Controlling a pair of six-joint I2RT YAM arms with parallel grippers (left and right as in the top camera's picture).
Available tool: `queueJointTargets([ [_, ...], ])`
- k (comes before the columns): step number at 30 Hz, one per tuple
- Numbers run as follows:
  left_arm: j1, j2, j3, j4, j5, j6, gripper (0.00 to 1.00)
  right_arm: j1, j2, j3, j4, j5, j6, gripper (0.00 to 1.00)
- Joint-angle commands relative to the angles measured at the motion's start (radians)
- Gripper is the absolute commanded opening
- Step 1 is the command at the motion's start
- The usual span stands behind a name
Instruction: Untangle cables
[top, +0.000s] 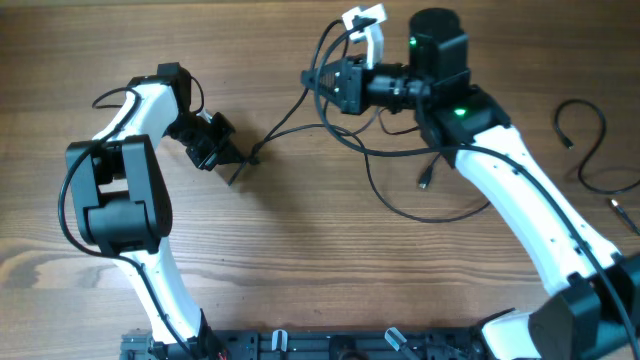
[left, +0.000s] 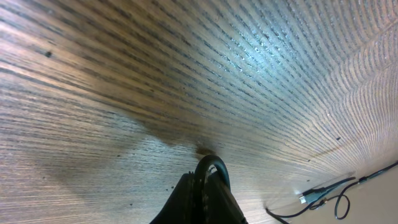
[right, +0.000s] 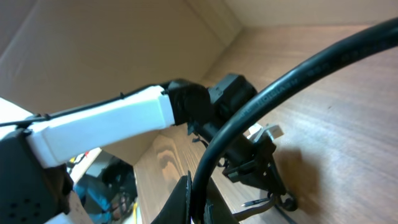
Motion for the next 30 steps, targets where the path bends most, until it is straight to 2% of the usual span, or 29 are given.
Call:
queueJointTargets([
  [1,0.016,0.010,-0.003,0.010,-0.119,0.000,0.04,-0.069,-0.143,0.014,0.019,-0.008,-0.021,0.04],
  [6,0.016,0.010,-0.003,0.010,-0.122,0.001,0.04,-0.135,-0.247,0.014,-0.034,0.054,-0.059,0.04],
  [13,0.016,0.010,-0.003,0.010,-0.122,0.000,0.04,-0.165,-0.367,0.014,-0.263,0.264,-0.204,0.04],
  [16,0.016,0.010,-0.003,0.010,-0.122,0.000,0.04,-0.165,-0.375,0.014,-0.308,0.276,-0.220,0.04],
  [19,0.016,0.010,-0.003,0.010,-0.122,0.000,0.04,-0.165,-0.377,0.014,-0.296,0.276,-0.216,0.04],
  [25,0.016,0.010,-0.003,0.010,-0.122,0.000,0.04,-0.165,-0.447,0.014,-0.155,0.285,-0.209,0.04],
  [30,0.016,0.010,-0.003,0.010,-0.122,0.000,0.04,-0.165,-0.550,0.014,-0.148,0.465,-0.252,0.04],
])
